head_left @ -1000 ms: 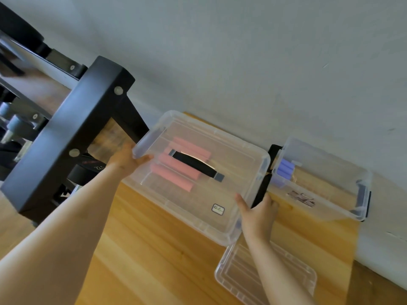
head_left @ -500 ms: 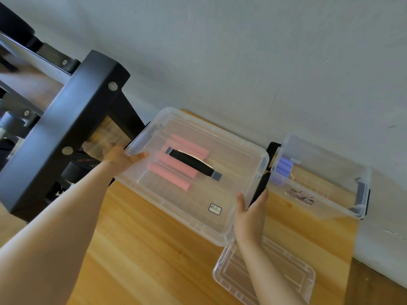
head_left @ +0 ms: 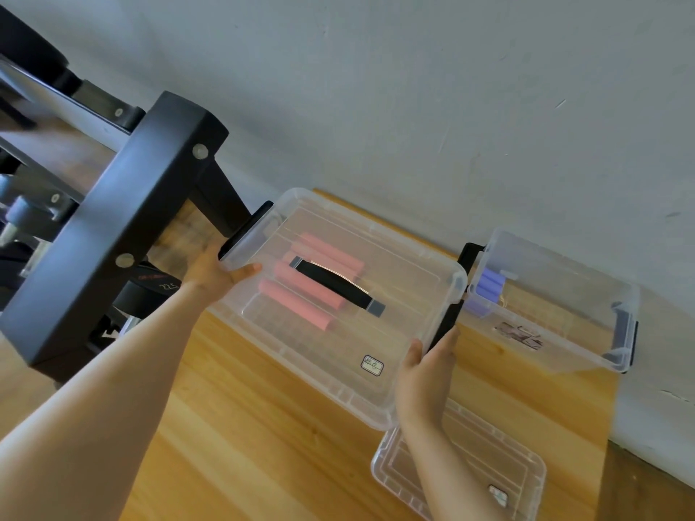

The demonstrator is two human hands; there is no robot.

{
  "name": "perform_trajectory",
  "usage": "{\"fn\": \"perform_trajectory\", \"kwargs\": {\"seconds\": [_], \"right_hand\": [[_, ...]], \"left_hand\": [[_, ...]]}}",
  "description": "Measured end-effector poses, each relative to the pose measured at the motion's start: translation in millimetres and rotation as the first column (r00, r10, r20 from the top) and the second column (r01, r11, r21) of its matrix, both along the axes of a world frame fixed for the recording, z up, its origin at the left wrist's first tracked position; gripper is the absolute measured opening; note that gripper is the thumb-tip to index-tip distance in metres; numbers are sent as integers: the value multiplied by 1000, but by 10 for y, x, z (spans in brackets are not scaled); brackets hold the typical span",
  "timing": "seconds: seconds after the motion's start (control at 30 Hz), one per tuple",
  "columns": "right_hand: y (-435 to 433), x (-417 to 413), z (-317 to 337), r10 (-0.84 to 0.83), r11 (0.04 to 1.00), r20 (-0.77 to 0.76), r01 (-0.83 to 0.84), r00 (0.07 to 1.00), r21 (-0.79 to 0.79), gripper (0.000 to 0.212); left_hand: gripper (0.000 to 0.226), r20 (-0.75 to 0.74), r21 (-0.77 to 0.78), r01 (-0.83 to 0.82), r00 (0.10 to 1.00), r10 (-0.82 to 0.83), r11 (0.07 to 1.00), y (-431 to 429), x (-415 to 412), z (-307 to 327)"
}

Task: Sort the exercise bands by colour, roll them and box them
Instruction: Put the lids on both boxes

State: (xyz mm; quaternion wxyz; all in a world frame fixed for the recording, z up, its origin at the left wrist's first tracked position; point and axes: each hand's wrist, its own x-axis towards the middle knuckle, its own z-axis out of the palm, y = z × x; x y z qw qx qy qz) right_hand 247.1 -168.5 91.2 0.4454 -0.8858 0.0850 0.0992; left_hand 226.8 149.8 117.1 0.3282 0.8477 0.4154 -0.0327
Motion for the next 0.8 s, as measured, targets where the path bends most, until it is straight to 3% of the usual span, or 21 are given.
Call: {"fn": "perform_trajectory", "kwargs": {"seconds": [0.13, 0.4, 0.67, 0.8], "right_hand": [[21, 7, -10, 2, 1000, -6, -2, 1000, -28, 63], [47, 5, -24, -11, 997, 10, 12, 1000, -73, 62], [56, -6, -35, -32, 997, 18, 33, 999, -70, 61], [55, -2, -54, -33, 998, 20, 34, 999, -52, 61]], "left_hand": [[86, 71, -89, -28, 997, 34, 996, 2, -7, 12], [81, 75, -49, -52, 996, 56, 997, 10, 24, 49], [47, 162, -16, -89, 983, 90, 996, 18, 5, -49], [46, 169, 11, -118, 979, 115, 993, 10, -45, -108]]}}
